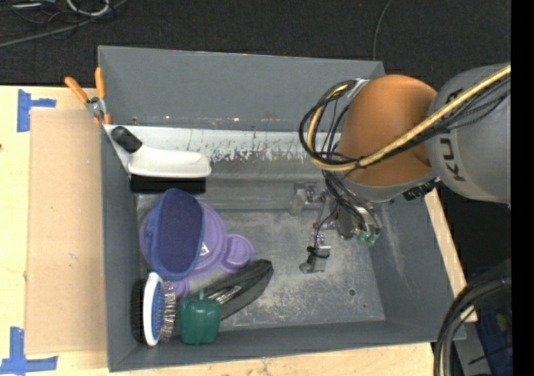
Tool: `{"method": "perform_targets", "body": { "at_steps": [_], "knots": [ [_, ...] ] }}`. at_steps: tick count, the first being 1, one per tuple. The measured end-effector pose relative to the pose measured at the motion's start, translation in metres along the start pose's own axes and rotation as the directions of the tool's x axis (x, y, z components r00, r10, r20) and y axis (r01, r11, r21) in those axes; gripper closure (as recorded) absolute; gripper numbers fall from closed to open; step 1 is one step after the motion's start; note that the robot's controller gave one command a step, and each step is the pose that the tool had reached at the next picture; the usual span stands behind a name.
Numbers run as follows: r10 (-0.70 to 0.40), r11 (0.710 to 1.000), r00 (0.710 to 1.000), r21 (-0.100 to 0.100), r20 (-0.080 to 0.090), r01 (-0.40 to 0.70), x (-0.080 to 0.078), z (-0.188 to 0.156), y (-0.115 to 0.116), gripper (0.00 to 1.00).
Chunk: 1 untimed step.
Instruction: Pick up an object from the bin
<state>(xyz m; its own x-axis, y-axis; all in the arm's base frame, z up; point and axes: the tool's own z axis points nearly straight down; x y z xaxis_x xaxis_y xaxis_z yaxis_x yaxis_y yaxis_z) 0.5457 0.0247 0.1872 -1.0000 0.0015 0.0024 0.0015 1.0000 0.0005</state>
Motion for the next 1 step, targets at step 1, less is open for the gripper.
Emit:
{"method": "perform_targets", "body": {
  "at_steps": [1],
  "knots": [
    [0.0,1.0,1.0,0.0,0.0,0.0,0.0,0.0,0.0,0.0]
  ]
}}
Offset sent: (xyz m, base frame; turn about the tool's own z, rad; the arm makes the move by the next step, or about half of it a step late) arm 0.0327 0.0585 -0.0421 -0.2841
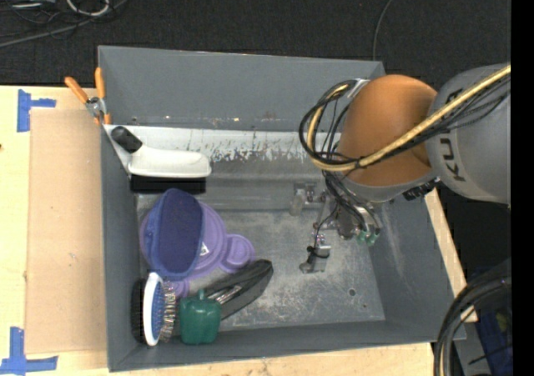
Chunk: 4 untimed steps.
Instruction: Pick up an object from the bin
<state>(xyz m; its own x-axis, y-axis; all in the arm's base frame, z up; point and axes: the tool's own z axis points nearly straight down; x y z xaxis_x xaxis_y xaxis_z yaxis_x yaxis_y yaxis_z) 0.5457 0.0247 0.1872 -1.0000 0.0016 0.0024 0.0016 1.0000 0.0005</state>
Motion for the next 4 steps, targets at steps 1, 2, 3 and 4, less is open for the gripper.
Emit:
{"method": "perform_targets", "body": {
  "at_steps": [1,2,3,4],
  "knots": [
    [-0.13,0.991,0.991,0.003,0.005,0.13,-0.017,0.017,0.025,0.0],
    [-0.343,0.939,0.939,-0.001,-0.003,0.343,0.001,0.065,0.048,0.0],
    [-0.257,0.967,0.966,0.001,0.006,0.257,-0.014,0.084,0.094,0.0],
    [-0.261,0.965,0.965,0.0,-0.001,0.261,0.004,0.118,0.098,0.0]
  ]
}}
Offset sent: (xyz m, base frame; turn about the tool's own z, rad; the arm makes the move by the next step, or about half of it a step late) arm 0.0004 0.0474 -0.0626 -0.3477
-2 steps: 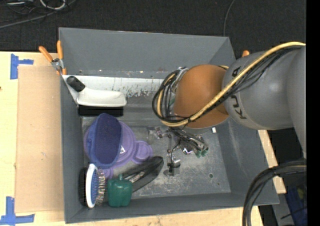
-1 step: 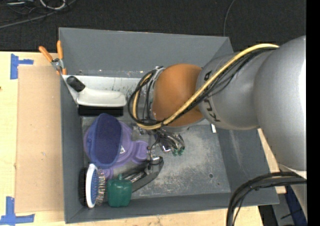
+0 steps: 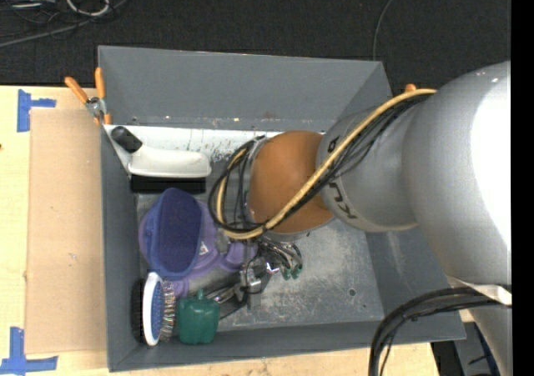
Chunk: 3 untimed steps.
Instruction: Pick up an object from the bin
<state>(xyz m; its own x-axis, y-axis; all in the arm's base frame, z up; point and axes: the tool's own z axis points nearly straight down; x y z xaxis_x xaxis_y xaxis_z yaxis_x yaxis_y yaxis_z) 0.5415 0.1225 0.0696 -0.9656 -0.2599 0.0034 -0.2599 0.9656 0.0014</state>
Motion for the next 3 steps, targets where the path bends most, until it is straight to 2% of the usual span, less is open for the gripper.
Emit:
{"method": "perform_targets", "body": {
  "at_steps": [1,2,3],
  "knots": [
    [0.073,0.997,0.997,0.007,-0.007,-0.073,-0.013,-0.002,0.03,0.0],
    [0.04,0.999,0.999,0.0,-0.001,-0.04,-0.012,-0.003,0.032,0.0],
    [0.075,0.997,0.997,0.012,-0.009,-0.075,-0.012,-0.003,0.06,0.0]
  ]
}}
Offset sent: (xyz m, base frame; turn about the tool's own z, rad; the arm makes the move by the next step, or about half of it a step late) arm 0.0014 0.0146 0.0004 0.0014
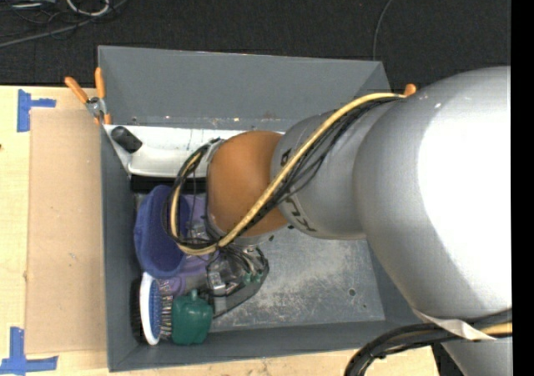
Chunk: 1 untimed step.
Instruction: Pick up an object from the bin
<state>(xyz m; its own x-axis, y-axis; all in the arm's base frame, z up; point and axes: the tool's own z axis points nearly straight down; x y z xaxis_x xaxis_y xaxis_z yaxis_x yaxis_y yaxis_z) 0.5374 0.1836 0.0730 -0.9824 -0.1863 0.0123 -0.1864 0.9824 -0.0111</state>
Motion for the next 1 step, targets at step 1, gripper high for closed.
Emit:
{"method": "perform_targets", "body": {
  "at_steps": [1],
  "knots": [
    [0.018,1.0,0.999,-0.008,-0.037,-0.018,-0.0471,-0.0008,-0.0079,0.0]
  ]
}}
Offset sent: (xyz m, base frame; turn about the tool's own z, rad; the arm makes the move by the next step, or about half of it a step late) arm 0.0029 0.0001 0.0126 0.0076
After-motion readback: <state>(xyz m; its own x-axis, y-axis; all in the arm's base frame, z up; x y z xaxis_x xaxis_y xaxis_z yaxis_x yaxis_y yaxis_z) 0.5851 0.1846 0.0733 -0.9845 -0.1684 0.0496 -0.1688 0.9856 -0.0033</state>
